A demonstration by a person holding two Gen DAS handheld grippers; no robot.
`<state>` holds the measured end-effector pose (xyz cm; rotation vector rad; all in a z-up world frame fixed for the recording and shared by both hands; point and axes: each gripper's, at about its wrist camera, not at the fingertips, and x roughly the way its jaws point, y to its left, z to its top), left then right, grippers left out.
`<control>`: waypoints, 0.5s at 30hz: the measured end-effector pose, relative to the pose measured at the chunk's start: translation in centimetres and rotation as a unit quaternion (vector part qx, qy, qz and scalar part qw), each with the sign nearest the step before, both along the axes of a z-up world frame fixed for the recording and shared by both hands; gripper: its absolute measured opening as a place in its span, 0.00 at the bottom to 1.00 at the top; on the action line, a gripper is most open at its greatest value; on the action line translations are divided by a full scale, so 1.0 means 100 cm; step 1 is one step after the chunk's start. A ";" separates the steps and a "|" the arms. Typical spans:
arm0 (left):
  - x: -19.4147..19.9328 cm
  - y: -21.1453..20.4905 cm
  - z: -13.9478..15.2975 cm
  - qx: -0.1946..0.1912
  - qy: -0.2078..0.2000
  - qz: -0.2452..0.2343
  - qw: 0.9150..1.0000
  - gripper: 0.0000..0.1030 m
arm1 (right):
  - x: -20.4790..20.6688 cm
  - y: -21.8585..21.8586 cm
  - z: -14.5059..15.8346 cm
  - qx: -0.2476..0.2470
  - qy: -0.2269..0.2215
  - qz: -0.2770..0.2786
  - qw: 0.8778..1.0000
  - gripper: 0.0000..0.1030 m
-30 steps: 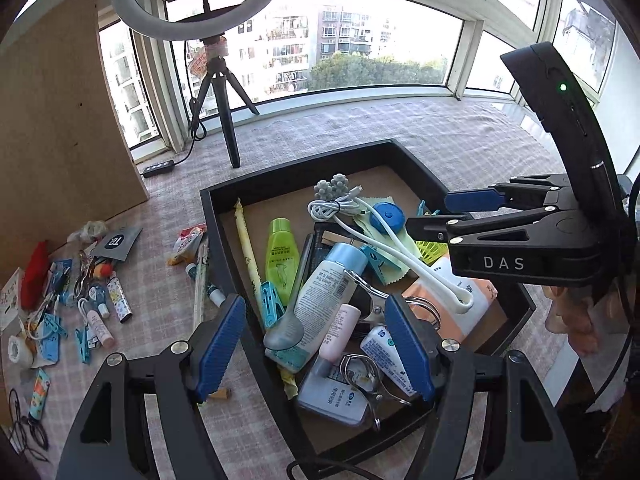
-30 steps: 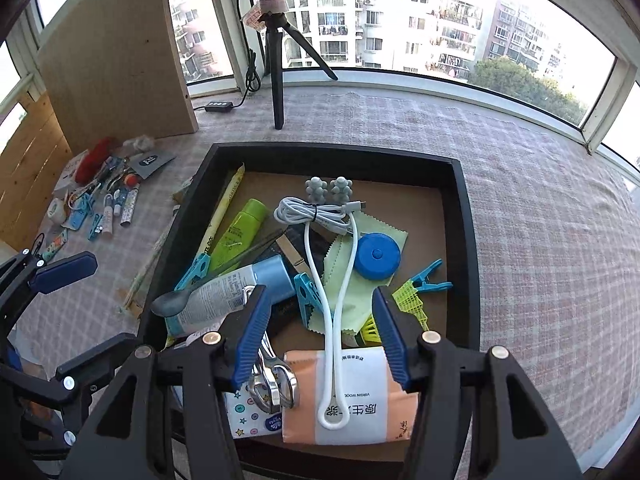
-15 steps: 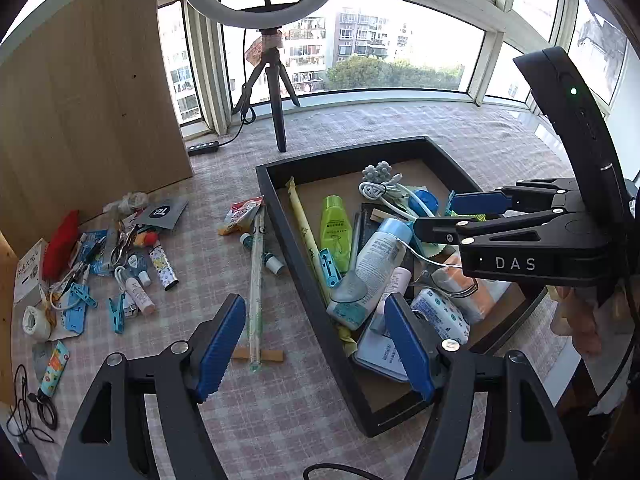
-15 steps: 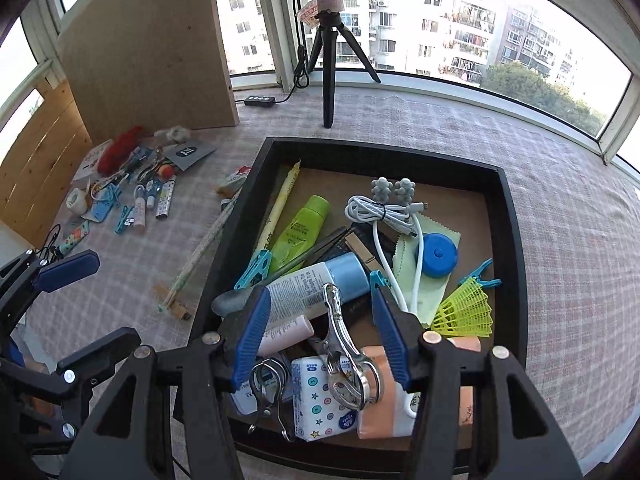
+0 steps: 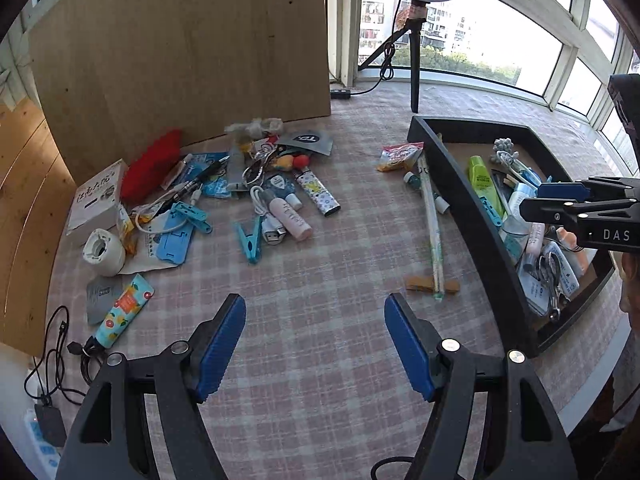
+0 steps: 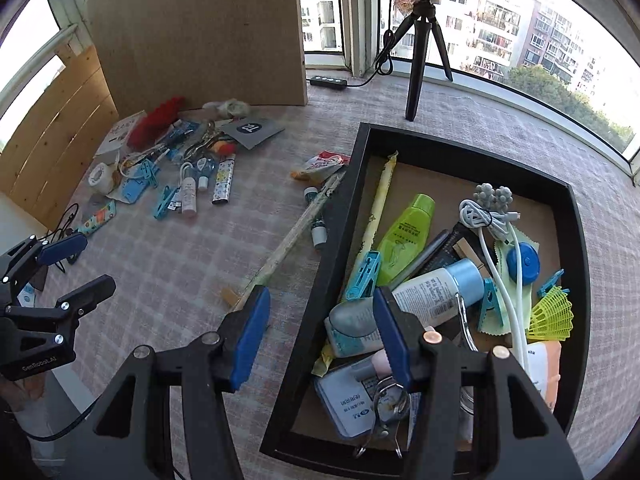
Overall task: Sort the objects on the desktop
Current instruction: 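Lift both open grippers from the tray and move back over the pile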
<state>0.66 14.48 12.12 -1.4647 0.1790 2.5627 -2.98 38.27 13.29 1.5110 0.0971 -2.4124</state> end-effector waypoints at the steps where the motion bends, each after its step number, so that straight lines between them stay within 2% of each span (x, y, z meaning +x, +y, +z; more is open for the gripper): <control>1: -0.001 -0.013 -0.004 -0.003 -0.003 0.007 1.000 0.67 | -0.001 -0.006 -0.001 -0.001 -0.001 0.001 1.000 0.51; 8: -0.005 -0.096 -0.027 -0.018 -0.027 0.043 0.999 0.68 | -0.012 -0.040 -0.013 -0.014 -0.020 -0.009 1.000 0.51; 12: -0.012 -0.128 -0.034 0.000 -0.036 0.064 0.997 0.68 | -0.019 -0.057 -0.023 -0.021 -0.028 -0.018 0.999 0.51; 15: -0.018 -0.135 -0.036 0.013 -0.036 0.071 0.997 0.68 | -0.027 -0.072 -0.029 -0.020 -0.031 -0.019 0.999 0.51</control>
